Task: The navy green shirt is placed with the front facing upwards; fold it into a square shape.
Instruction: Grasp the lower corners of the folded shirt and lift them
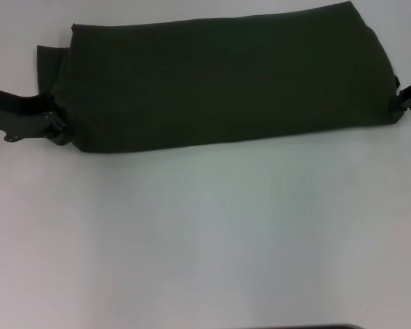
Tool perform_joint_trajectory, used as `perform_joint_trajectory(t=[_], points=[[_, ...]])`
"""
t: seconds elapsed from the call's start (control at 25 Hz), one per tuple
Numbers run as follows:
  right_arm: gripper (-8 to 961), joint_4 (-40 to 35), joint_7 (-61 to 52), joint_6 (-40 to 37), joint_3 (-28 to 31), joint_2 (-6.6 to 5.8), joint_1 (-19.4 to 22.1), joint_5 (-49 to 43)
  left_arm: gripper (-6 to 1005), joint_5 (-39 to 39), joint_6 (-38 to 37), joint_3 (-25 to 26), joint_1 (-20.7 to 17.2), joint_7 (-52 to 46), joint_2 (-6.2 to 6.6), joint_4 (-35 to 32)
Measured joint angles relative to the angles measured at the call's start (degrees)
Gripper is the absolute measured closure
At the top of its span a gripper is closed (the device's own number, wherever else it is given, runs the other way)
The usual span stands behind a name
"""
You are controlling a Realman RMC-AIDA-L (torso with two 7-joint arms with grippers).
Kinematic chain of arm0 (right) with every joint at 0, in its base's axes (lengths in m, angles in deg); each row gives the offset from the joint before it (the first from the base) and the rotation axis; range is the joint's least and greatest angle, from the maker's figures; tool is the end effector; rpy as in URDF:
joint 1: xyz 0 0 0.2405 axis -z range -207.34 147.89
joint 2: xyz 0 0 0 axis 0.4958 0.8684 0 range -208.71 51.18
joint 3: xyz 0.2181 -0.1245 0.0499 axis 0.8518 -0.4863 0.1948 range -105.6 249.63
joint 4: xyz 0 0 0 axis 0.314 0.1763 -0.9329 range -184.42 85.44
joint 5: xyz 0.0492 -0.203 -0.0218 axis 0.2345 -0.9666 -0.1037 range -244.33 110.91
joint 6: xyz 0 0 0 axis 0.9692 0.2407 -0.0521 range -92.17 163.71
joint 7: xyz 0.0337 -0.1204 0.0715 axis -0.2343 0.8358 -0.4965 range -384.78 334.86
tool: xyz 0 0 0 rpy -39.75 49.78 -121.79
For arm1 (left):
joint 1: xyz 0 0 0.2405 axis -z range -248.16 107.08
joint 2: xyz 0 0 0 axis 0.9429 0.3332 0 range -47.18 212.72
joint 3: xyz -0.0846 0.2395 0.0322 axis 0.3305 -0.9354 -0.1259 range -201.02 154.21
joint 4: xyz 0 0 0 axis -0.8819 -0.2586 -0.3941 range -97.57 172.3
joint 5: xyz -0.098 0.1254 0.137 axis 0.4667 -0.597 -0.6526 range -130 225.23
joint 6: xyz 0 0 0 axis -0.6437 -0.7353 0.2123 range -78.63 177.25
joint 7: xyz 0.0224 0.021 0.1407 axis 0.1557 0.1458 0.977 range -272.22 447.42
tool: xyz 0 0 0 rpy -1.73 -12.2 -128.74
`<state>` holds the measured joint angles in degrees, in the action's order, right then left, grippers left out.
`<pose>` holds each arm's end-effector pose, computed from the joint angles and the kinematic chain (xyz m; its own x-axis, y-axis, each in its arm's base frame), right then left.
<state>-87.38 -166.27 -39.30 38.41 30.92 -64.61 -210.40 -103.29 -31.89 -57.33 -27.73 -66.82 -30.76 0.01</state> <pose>0.3442 0.3664 0.0720 0.1111 -0.9090 -0.4017 -0.9723 -0.0158 -0.2333 -0.2910 0.3797 0.0310 -0.0066 0.9683 0.2498 0.9862 0.0476 -0.1587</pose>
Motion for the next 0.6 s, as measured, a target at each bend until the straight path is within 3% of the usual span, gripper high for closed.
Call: perform_joint_trajectory(t=[0.32, 0.6], points=[[950, -0.3, -1.4, -0.7, -0.6, -0.04, -0.2, -2.2, 973, 0.0, 0.0, -0.1, 0.1, 0.0, 0.00, 0.0], [949, -1.2, -1.6, -5.2, -0.2, -1.82, 0.5, -2.2, 971, 0.0, -3.6, -0.1, -0.1, 1.3, 0.55, -0.3]])
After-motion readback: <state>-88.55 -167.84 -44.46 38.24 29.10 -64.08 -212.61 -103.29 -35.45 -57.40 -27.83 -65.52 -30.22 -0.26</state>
